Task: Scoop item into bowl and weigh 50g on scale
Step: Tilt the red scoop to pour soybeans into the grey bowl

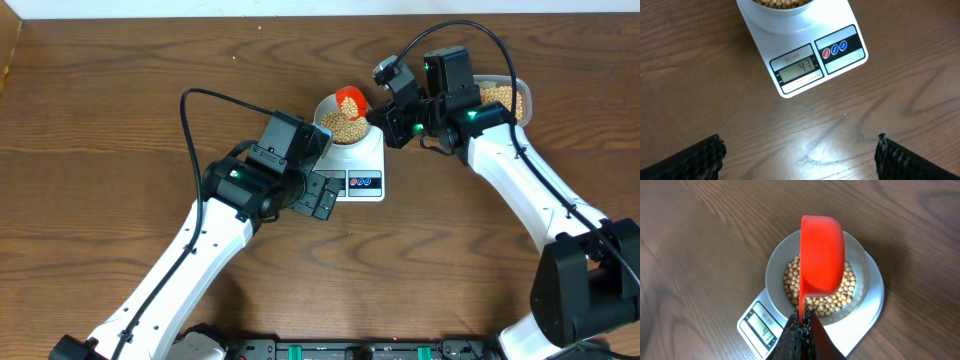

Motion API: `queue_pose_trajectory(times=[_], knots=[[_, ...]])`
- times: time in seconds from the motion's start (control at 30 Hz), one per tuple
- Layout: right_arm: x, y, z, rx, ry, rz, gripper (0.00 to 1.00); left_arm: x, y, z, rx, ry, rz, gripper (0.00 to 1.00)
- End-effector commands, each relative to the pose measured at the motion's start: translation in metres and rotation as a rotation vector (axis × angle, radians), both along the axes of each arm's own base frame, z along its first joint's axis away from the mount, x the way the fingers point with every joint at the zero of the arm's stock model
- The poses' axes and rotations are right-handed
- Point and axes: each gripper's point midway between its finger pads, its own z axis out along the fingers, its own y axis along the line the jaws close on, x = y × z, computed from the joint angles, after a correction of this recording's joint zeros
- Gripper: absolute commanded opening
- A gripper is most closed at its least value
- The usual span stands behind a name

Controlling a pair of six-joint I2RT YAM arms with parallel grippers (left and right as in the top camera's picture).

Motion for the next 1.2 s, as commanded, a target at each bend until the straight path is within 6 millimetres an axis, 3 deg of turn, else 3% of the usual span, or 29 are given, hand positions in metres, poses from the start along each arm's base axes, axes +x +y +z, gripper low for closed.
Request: queue_pose_trajectory(times=[0.0, 0.33, 1.17], knots=[[0.002, -0.002, 0.015, -0.006, -0.051, 0.013, 0.01, 0.0, 0.001, -0.001, -0.001, 0.003, -0.003, 0.98], [-0.006, 0.006, 0.021, 0.065, -0.013, 0.044, 0.01, 0.0, 0.001, 0.0, -0.001, 0.003, -0.003, 0.98], [-0.004, -0.002, 0.028, 0.144, 0.036, 0.026, 0.01, 0.0, 0.001, 0.0, -0.001, 0.003, -0.003, 0.98]])
